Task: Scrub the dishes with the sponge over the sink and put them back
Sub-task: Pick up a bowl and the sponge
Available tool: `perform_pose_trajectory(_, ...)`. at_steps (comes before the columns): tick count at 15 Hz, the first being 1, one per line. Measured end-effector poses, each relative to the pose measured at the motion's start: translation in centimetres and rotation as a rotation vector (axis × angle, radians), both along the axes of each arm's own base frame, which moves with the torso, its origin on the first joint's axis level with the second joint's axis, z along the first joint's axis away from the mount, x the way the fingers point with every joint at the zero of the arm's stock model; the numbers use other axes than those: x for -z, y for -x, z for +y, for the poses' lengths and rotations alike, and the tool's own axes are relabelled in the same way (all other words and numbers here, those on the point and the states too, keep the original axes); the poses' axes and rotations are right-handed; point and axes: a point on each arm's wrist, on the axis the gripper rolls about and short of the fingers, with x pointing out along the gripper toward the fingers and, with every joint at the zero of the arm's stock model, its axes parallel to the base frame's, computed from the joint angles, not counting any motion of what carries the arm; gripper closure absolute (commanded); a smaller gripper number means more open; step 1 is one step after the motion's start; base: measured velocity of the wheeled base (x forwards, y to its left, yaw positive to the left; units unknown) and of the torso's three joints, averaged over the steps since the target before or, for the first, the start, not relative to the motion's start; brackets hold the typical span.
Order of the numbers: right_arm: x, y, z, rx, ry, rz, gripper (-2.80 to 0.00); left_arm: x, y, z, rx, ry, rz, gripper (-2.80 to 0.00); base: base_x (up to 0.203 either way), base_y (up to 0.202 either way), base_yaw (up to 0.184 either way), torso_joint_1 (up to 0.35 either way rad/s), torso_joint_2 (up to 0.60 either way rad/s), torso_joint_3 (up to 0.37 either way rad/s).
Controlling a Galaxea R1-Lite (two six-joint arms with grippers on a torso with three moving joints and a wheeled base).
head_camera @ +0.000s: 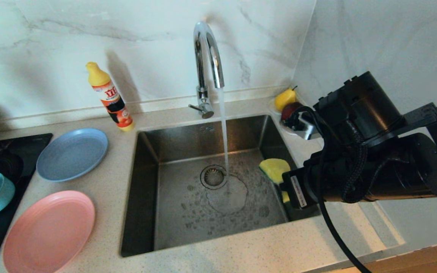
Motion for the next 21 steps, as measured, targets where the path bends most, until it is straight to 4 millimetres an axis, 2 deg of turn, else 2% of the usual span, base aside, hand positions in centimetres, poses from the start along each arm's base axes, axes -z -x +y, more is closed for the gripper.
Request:
perform_pose_trajectory(2,-0.1,-0.1,0.0,0.001,-0.002,-0.002,0.00,-0.8,-0.3,0.5,-0.022,0.007,-0.030,-2.80,0.000,0.000,0.000,0.000,0.00,0.000)
perform_pose_trajectory(4,0.1,-0.2,0.1,0.001,0.002,0.001,0.00,-0.6,-0.6,1.0,-0.025,0.010,-0.033,-2.80,0.000,0.000,0.000,0.000,0.00,0.000)
perform_pose_trajectory(14,0.7,-0.6,0.5,0.001,0.015,0.015,0.00,4.3,-1.7,3.1,-0.026,0.113,0.032,-2.80,0.000,0.000,0.000,0.000,0.00,0.000)
perform_pose_trajectory(21,0.7,-0.6,0.4,0.003,0.015,0.015,0.00,5.3,-1.9,3.3,-0.020,0.138,0.056,-2.80,0.000,0.000,0.000,0.000,0.00,0.000)
